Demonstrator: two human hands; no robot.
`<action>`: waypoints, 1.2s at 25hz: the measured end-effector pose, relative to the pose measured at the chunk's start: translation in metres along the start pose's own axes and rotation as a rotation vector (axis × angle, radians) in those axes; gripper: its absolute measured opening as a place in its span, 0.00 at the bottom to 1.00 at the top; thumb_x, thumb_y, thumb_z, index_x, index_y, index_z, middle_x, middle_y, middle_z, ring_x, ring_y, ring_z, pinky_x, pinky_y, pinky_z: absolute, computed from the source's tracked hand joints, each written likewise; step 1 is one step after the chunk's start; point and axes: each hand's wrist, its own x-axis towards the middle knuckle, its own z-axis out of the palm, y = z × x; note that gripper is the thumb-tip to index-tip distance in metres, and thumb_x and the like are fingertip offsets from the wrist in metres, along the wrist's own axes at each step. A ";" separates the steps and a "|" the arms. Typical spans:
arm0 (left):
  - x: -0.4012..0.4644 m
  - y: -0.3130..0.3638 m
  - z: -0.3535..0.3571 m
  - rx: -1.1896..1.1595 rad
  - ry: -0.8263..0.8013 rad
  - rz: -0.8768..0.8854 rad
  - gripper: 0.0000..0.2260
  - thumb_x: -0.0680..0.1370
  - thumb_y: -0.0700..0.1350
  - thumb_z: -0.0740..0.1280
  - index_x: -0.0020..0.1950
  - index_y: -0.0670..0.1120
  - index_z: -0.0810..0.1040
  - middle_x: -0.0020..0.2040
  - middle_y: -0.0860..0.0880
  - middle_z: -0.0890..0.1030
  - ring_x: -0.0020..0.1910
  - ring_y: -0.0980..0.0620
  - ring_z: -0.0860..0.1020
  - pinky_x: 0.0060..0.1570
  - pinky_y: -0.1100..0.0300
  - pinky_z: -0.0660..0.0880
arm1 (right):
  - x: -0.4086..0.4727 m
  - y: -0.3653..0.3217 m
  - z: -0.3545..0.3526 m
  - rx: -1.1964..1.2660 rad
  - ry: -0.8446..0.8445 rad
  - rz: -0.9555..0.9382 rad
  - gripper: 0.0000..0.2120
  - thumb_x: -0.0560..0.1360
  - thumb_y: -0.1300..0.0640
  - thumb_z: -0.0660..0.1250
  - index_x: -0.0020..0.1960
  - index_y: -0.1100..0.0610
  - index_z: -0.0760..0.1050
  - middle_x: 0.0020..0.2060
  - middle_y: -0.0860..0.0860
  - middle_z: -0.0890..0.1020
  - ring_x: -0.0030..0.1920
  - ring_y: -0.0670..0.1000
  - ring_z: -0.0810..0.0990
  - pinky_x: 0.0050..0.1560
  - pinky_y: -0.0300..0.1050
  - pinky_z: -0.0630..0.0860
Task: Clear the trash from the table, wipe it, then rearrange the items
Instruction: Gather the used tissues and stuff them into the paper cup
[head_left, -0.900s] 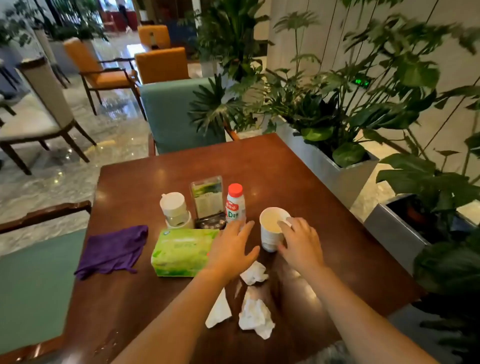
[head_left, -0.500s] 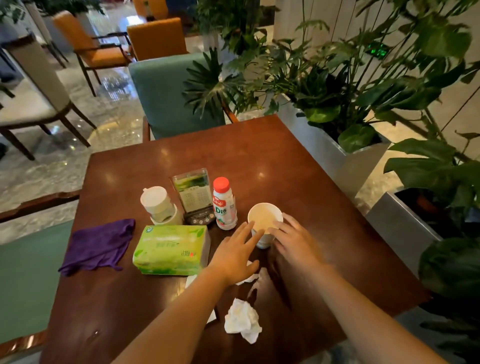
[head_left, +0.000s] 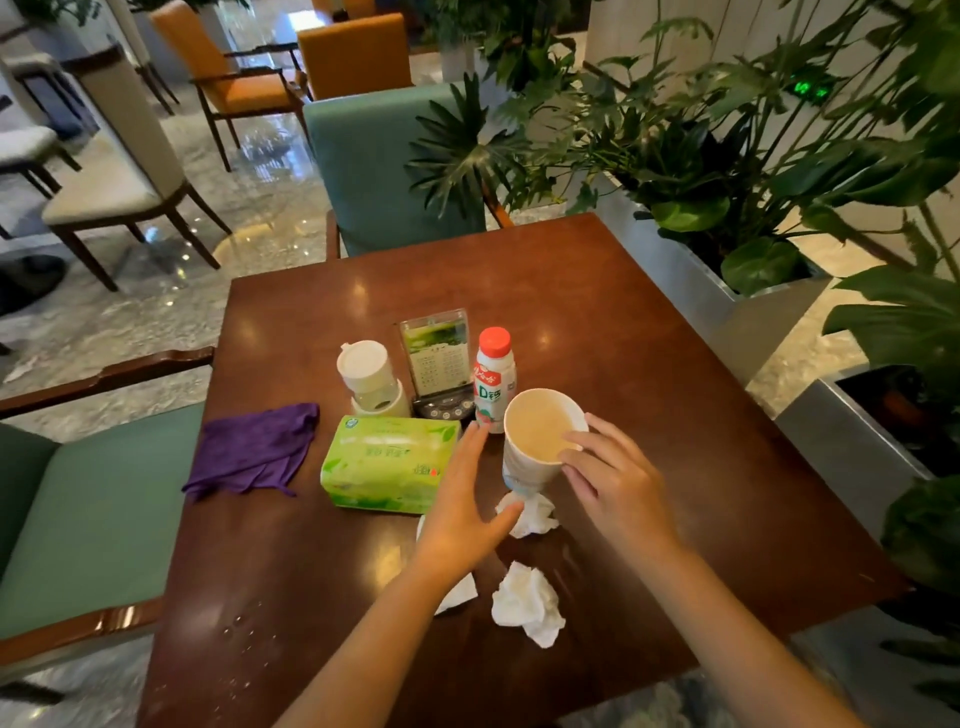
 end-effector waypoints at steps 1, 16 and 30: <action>-0.006 0.002 -0.008 -0.043 0.024 -0.033 0.39 0.71 0.46 0.75 0.74 0.58 0.54 0.72 0.65 0.57 0.70 0.72 0.54 0.62 0.81 0.52 | -0.002 -0.012 0.000 0.015 0.015 -0.025 0.05 0.67 0.65 0.74 0.42 0.60 0.82 0.48 0.54 0.84 0.57 0.57 0.79 0.54 0.47 0.76; -0.078 -0.044 -0.059 -0.318 0.181 -0.257 0.32 0.66 0.40 0.78 0.67 0.50 0.70 0.63 0.51 0.76 0.61 0.56 0.74 0.57 0.59 0.75 | -0.027 -0.100 0.032 0.322 -0.082 0.036 0.14 0.70 0.60 0.71 0.56 0.55 0.79 0.57 0.51 0.79 0.59 0.48 0.73 0.56 0.39 0.73; -0.102 -0.066 -0.064 -0.360 0.209 -0.375 0.32 0.67 0.37 0.76 0.66 0.54 0.68 0.59 0.57 0.76 0.56 0.68 0.74 0.51 0.71 0.75 | -0.136 -0.058 0.083 -0.154 -0.624 0.290 0.15 0.78 0.57 0.60 0.64 0.51 0.72 0.69 0.52 0.70 0.64 0.55 0.69 0.53 0.48 0.77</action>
